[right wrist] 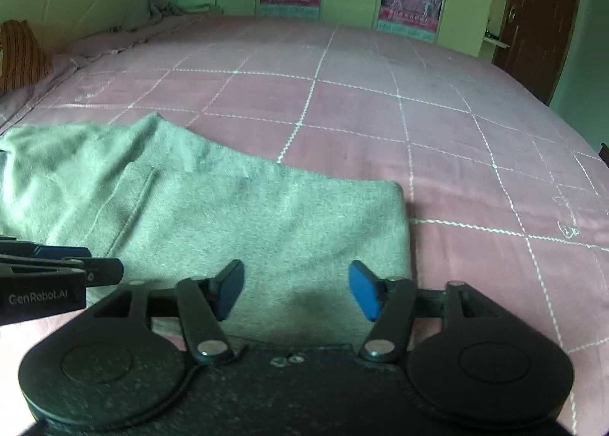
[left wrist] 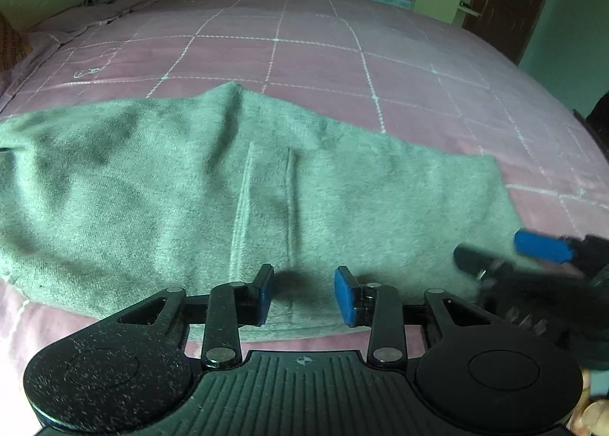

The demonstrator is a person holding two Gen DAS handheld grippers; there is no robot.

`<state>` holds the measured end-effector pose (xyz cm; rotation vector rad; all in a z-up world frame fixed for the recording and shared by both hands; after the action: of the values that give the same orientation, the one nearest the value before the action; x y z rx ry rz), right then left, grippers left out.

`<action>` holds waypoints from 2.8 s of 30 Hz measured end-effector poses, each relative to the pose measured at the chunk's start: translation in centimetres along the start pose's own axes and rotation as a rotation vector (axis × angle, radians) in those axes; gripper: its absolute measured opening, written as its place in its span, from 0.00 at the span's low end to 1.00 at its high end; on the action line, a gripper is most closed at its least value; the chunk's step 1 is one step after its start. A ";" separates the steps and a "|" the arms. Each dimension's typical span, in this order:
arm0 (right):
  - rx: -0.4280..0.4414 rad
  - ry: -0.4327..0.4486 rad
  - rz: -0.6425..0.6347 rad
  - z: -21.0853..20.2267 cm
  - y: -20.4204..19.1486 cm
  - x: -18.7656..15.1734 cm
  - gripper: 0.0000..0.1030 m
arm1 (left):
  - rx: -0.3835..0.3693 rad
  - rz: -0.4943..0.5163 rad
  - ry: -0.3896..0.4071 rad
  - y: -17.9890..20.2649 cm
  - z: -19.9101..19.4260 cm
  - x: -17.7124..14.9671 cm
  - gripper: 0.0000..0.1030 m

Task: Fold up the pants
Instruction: 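Open both tools and smooth the folded sweatpants flat on the bed, then grasp the pant leg end with the left tool and lift it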

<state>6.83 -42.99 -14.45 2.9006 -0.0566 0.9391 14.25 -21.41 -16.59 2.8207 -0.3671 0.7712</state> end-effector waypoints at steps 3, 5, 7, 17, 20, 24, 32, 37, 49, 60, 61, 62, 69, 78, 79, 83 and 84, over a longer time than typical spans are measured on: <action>-0.004 -0.110 -0.027 2.4 -0.8 -1.7 0.62 | 0.012 0.022 -0.010 0.1 0.1 0.1 0.35; -0.007 -0.103 -0.001 2.1 -0.8 -1.3 0.62 | -0.004 -0.003 -0.009 -0.1 -0.2 0.3 0.35; 0.032 -0.087 0.024 1.5 -0.9 -0.8 0.62 | -0.011 -0.022 -0.006 -0.5 -0.6 0.3 0.36; 0.080 -0.028 0.052 0.2 -3.0 0.6 0.64 | 0.029 -0.063 0.006 -3.0 -1.5 0.5 0.43; 0.074 -0.050 0.035 1.2 -3.8 0.4 0.73 | 0.036 -0.087 -0.011 -4.3 -1.2 0.2 0.49; 0.051 -0.119 0.023 3.1 -4.2 -0.3 0.72 | 0.024 -0.155 -0.007 -6.8 -1.8 0.0 0.53; 0.123 -0.067 0.017 2.1 -7.1 0.9 0.69 | -0.015 -0.280 -0.004 -12.5 -3.1 0.0 0.56; 0.150 -0.090 -0.015 2.8 -9.2 0.9 0.69 | 0.029 -0.341 0.013 -15.6 -3.8 -0.2 0.56; 0.142 -0.092 -0.036 3.7 -9.3 0.5 0.72 | 0.013 -0.694 0.045 -25.3 -5.0 -2.6 0.56; 0.134 -0.087 -0.040 3.9 -9.4 0.5 0.74 | -0.195 -0.978 0.085 -29.5 -0.8 -3.6 0.55; 0.133 -0.087 -0.041 3.9 -9.4 0.5 0.74 | -0.209 -0.990 0.094 -29.6 -0.4 -3.5 0.55; 0.132 -0.087 -0.042 4.0 -9.4 0.5 0.74 | -0.220 -0.996 0.101 -29.7 0.0 -3.3 0.55; 0.123 -0.085 -0.045 4.3 -9.4 0.6 0.75 | -0.287 -1.066 0.127 -30.8 3.0 -2.5 0.29; 0.119 -0.093 -0.051 4.4 -9.4 0.8 0.76 | -0.377 -1.127 0.186 -31.3 6.2 -1.6 0.20; 0.116 -0.094 -0.050 4.3 -9.4 0.9 0.75 | -0.379 -1.129 0.187 -31.5 6.5 -1.7 0.20; 0.117 -0.077 -0.057 3.9 -9.8 2.1 0.72 | -0.373 -1.131 0.190 -31.4 7.5 -0.7 0.21; 0.114 -0.077 -0.065 4.1 -10.0 2.4 0.72 | -0.366 -1.136 0.186 -31.3 7.7 -0.4 0.21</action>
<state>11.79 -33.45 -17.06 3.0214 0.0888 0.8473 26.55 6.49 -27.08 2.0571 0.9397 0.5694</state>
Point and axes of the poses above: each gripper's, at about its wrist camera, not at the fingertips, and z roughly the way its jaws point, y to its right, x to its top, the point moved 8 cm from there along z, roughly the way its jaws point, and after that the axes turned 7 degrees about -y, right-handed, at the moved point
